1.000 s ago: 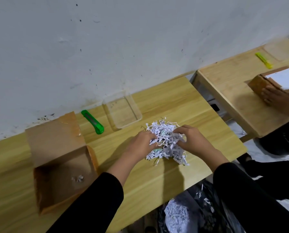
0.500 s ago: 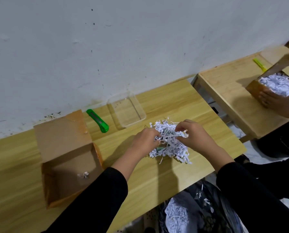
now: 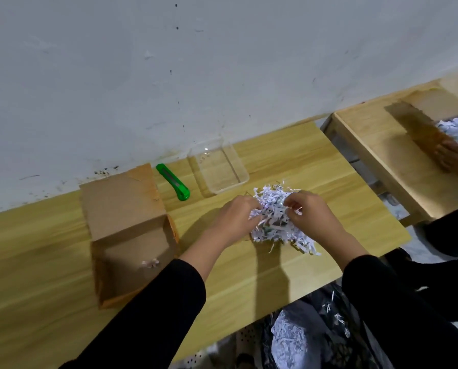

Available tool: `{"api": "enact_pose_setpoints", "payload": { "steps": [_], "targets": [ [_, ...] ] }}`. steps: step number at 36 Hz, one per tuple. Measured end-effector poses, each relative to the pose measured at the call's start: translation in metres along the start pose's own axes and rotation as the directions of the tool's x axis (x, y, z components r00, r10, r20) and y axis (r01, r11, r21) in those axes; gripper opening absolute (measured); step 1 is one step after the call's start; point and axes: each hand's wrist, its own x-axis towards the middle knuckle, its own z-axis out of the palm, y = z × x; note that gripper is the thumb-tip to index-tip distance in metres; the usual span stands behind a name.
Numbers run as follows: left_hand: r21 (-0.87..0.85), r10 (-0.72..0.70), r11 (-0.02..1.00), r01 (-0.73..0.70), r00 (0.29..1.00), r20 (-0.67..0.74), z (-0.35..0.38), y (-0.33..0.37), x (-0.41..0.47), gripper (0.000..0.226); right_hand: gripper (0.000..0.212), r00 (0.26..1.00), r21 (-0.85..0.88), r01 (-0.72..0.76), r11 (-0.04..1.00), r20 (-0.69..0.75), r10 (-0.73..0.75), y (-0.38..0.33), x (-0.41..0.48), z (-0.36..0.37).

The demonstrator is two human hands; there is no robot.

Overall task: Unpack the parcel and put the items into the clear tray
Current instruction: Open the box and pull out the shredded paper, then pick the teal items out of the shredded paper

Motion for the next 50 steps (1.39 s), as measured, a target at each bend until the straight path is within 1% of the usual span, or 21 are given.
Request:
{"api": "enact_pose_setpoints", "payload": {
  "steps": [2,4,7,9,10,13,15,16,17,19,21,23,25,27,29,32,37,43,46,50],
  "targets": [
    [-0.010,-0.034,0.999,0.033,0.995,-0.093,-0.016,-0.010,-0.012,0.032,0.014,0.998,0.017,0.048,0.999,-0.029,-0.047,-0.017,0.006,-0.001],
    [-0.014,-0.092,0.996,0.091,0.974,-0.207,-0.031,-0.025,-0.030,0.032,0.015,0.994,0.057,0.102,0.993,-0.035,-0.100,-0.040,0.012,0.003],
    [-0.059,-0.217,0.976,0.210,0.899,-0.380,-0.052,-0.053,-0.068,0.033,0.016,0.982,0.133,0.186,0.974,0.008,-0.188,-0.081,0.014,0.022],
    [-0.129,-0.324,0.945,0.300,0.817,-0.477,-0.061,-0.079,-0.096,0.034,0.016,0.968,0.181,0.228,0.957,0.065,-0.243,-0.109,0.012,0.043],
    [-0.165,-0.375,0.925,0.341,0.763,-0.526,-0.064,-0.094,-0.110,0.034,0.016,0.957,0.201,0.250,0.947,0.097,-0.273,-0.123,0.010,0.055],
    [-0.285,-0.497,0.860,0.423,0.570,-0.654,-0.067,-0.133,-0.150,0.035,0.019,0.911,0.248,0.296,0.922,0.218,-0.351,-0.158,0.001,0.093],
    [-0.383,-0.579,0.806,0.450,0.470,-0.666,-0.065,-0.153,-0.169,0.039,0.020,0.879,0.253,0.311,0.916,0.289,-0.379,-0.176,-0.004,0.116],
    [-0.452,-0.641,0.762,0.464,0.436,-0.632,-0.063,-0.164,-0.176,0.042,0.022,0.866,0.254,0.312,0.915,0.320,-0.384,-0.183,-0.006,0.127],
    [-0.533,-0.710,0.703,0.471,0.419,-0.566,-0.060,-0.172,-0.181,0.046,0.023,0.855,0.253,0.312,0.916,0.346,-0.387,-0.188,-0.008,0.137],
    [-0.663,-0.787,0.609,0.435,0.433,-0.439,-0.054,-0.185,-0.185,0.053,0.028,0.834,0.221,0.317,0.922,0.398,-0.382,-0.197,-0.010,0.154],
    [-0.727,-0.808,0.561,0.396,0.455,-0.375,-0.048,-0.190,-0.185,0.052,0.036,0.819,0.141,0.319,0.937,0.457,-0.348,-0.204,-0.010,0.168],
    [-0.748,-0.807,0.545,0.379,0.479,-0.345,-0.043,-0.190,-0.185,0.048,0.043,0.810,0.034,0.302,0.953,0.517,-0.276,-0.208,-0.010,0.178],
    [-0.787,-0.815,0.513,0.342,0.483,-0.321,-0.039,-0.190,-0.185,0.044,0.046,0.813,-0.034,0.293,0.955,0.535,-0.231,-0.209,-0.009,0.187],
    [-0.837,-0.828,0.466,0.286,0.474,-0.299,-0.036,-0.192,-0.185,0.041,0.045,0.819,-0.061,0.296,0.953,0.530,-0.220,-0.210,-0.009,0.194],
    [-0.861,-0.831,0.441,0.254,0.477,-0.285,-0.034,-0.195,-0.187,0.041,0.045,0.819,-0.066,0.296,0.953,0.531,-0.218,-0.212,-0.009,0.200],
    [-0.872,-0.822,0.440,0.213,0.488,-0.295,-0.033,-0.194,-0.188,0.041,0.041,0.825,-0.043,0.294,0.955,0.516,-0.231,-0.218,-0.007,0.206],
    [-0.867,-0.818,0.461,0.189,0.469,-0.333,-0.031,-0.192,-0.188,0.040,0.025,0.833,-0.010,0.308,0.951,0.486,-0.265,-0.229,-0.003,0.217],
    [-0.859,-0.800,0.485,0.164,0.481,-0.359,-0.032,-0.191,-0.189,0.040,0.021,0.816,0.059,0.290,0.955,0.506,-0.279,-0.240,-0.003,0.226],
    [-0.831,-0.794,0.520,0.197,0.469,-0.386,-0.033,-0.191,-0.189,0.039,0.016,0.843,0.141,0.215,0.966,0.473,-0.256,-0.240,-0.003,0.226],
    [-0.801,-0.791,0.553,0.229,0.446,-0.419,-0.034,-0.187,-0.190,0.039,0.012,0.899,0.240,0.158,0.958,0.366,-0.240,-0.237,-0.003,0.216]
  ]
}}
